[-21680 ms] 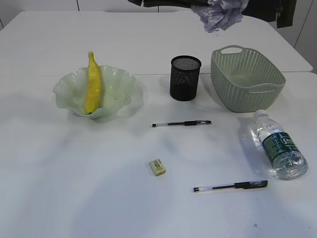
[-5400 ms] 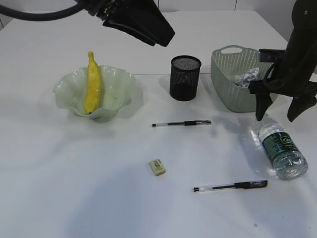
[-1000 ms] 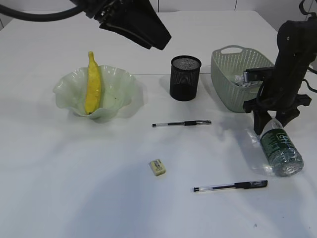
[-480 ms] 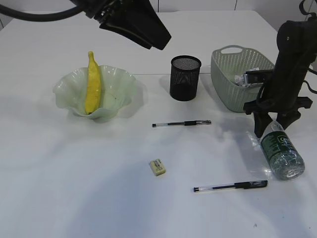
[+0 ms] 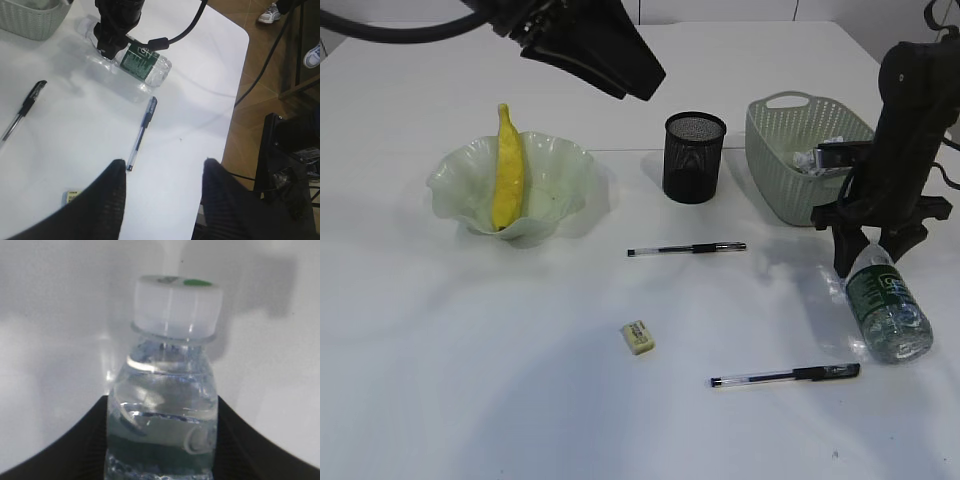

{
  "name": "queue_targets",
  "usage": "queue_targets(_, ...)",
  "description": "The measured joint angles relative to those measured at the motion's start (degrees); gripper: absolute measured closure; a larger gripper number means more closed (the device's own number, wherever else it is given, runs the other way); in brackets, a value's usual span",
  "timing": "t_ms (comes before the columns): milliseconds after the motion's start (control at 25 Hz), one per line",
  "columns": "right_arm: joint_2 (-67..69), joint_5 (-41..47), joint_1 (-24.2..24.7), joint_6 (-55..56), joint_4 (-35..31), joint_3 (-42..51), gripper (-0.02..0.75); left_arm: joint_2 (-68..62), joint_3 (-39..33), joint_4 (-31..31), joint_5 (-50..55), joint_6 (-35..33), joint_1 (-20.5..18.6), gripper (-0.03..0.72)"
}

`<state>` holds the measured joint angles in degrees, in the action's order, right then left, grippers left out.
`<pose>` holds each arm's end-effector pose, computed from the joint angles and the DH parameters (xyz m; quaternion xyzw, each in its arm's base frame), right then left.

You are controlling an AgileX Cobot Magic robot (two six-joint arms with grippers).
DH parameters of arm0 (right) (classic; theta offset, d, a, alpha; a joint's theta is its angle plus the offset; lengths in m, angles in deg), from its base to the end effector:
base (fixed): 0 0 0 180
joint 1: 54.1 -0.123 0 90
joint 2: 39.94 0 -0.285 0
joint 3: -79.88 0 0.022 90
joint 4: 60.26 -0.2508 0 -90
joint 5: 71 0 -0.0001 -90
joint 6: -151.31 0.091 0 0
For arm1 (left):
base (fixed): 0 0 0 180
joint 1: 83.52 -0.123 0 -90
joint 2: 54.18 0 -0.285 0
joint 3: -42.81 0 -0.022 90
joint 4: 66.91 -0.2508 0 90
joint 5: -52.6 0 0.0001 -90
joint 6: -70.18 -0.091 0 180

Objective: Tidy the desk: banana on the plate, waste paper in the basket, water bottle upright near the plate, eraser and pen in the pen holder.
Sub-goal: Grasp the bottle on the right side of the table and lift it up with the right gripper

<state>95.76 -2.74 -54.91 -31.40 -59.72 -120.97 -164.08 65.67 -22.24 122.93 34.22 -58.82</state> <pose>0.4357 0.0054 0.1458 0.0326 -0.9991 0.0039 0.0272 0.3200 -0.2135 0.3666 0.4104 0.8107 -0.3564 0.2175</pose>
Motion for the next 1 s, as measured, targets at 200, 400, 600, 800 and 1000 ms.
queue_targets(200, -0.18, 0.0, 0.0, 0.18, 0.0, 0.1, 0.353, 0.0, 0.0, 0.0, 0.0, 0.0, 0.0, 0.34)
queue_targets(400, -1.95, 0.11, 0.0, 0.27, 0.0, 0.19, 0.353, 0.0, 0.0, 0.0, 0.0, 0.0, 0.0, 0.34)
queue_targets(600, -3.98, 0.22, 0.0, 0.27, 0.0, 0.19, 0.353, 0.0, 0.0, 0.0, 0.0, 0.0, 0.0, 0.34)
queue_targets(800, -6.76, 0.45, 0.0, 0.31, -0.54, 0.19, 0.353, 0.0, 0.0, 0.0, 0.13, 0.0, 0.0, 0.34)
queue_targets(1000, -10.78, 0.92, 0.0, 0.31, -1.9, 0.19, 0.353, 0.0, 0.0, 0.2, 0.13, 0.0, 0.0, 0.34)
